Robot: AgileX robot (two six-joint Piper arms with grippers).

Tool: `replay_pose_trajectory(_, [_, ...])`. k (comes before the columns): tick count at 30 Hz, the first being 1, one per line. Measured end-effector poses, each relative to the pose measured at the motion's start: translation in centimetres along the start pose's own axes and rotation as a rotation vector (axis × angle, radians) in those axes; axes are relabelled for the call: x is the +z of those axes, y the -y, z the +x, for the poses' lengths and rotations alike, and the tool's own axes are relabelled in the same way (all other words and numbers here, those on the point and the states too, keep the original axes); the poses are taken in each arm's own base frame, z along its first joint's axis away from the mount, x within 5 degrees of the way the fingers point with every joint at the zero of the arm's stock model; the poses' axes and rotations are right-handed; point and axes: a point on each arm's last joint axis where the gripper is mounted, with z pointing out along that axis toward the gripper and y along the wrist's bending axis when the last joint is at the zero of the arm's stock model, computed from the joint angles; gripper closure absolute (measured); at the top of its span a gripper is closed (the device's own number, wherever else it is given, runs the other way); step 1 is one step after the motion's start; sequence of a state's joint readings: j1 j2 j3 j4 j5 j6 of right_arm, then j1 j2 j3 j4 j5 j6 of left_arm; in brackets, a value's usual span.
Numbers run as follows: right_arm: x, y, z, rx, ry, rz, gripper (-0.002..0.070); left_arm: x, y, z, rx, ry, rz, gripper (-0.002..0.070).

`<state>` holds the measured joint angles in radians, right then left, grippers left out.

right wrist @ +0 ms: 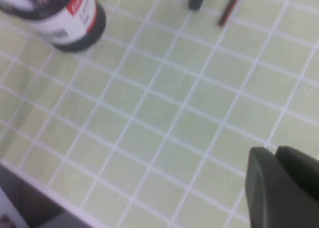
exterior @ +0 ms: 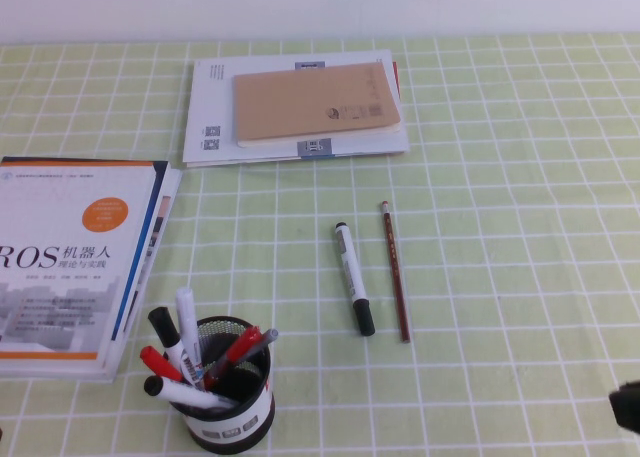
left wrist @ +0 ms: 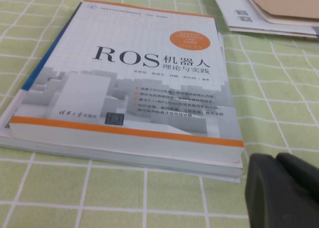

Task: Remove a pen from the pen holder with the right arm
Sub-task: 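Take a marker out of the pen holder and lay it on the table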

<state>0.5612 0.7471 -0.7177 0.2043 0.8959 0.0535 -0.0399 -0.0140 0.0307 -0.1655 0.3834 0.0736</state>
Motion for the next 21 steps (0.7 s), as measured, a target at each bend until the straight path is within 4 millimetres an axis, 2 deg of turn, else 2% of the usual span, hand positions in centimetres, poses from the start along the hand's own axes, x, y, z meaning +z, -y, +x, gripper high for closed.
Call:
replay_pose_trajectory(5, [-0.2, 0.3, 1.0, -0.019, -0.070, 0.027, 0.0688, 0.0, 0.0, 0.0, 0.000, 0.000, 0.000, 0.0683])
replay_pose_trajectory(11, [0.4, 0.9, 1.2, -0.052, -0.049, 0.076, 0.0688, 0.0, 0.0, 0.0, 0.000, 0.000, 0.000, 0.0683])
replay_pose_trajectory(15, [1.6, 1.8, 1.6, -0.066, 0.041, 0.114, 0.0688, 0.0, 0.0, 0.0, 0.000, 0.000, 0.000, 0.0683])
replay_pose_trajectory(21, [2.6, 4.9, 4.9, 0.045, 0.252, 0.251, 0.0688, 0.0, 0.0, 0.0, 0.002, -0.001, 0.006, 0.0683])
